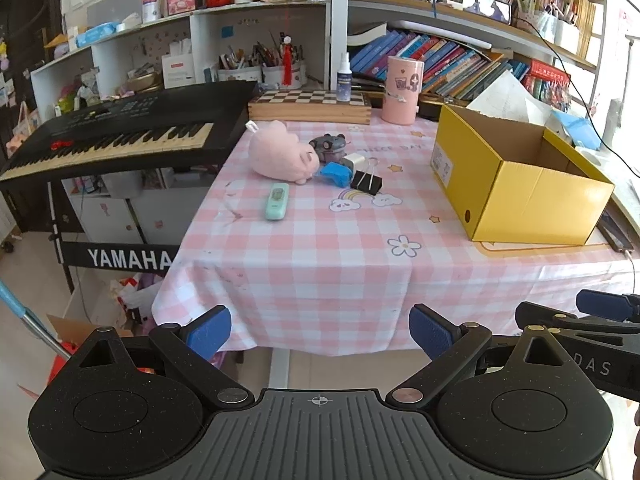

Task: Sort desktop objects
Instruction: 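Withdraw both tools from the yellow box back toward the table, then reach left tool to the mint-green eraser while right tool reaches the black binder clip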

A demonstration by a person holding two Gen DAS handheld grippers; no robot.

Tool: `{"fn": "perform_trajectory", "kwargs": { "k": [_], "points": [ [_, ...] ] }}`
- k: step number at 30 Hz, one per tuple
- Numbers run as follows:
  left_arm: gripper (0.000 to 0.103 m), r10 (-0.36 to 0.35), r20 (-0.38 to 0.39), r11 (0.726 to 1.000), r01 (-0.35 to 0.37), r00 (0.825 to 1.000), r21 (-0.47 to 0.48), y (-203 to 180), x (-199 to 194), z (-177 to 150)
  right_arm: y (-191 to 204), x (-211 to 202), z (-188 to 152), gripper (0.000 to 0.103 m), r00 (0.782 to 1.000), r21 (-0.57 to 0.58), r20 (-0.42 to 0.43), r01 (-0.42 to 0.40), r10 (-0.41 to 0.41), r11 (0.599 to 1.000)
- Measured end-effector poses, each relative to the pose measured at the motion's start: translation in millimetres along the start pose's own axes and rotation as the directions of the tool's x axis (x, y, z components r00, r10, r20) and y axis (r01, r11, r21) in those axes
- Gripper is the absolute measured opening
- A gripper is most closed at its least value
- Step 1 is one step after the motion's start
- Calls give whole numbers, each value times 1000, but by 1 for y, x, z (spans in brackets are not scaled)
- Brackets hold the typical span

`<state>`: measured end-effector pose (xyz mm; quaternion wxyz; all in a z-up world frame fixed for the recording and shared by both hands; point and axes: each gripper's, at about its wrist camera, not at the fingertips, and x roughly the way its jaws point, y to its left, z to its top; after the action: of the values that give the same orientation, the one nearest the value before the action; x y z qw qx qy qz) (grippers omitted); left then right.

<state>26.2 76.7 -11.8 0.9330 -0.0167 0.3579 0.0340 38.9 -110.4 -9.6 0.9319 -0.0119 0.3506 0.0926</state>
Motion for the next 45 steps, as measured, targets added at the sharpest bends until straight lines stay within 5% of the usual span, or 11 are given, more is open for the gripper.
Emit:
{"fn": "perform_trajectory", "kwargs": {
  "k": [21, 45],
  "points": [
    [97, -29, 0, 999, 29, 1000, 32, 16, 8, 5, 23, 16, 9, 65, 1000, -14, -12, -10, 10, 1000],
    [95, -31, -3, 999, 31, 1000, -11, 30, 26, 12, 45, 37, 21, 52, 999, -86, -11, -53, 52, 995]
  ]
}}
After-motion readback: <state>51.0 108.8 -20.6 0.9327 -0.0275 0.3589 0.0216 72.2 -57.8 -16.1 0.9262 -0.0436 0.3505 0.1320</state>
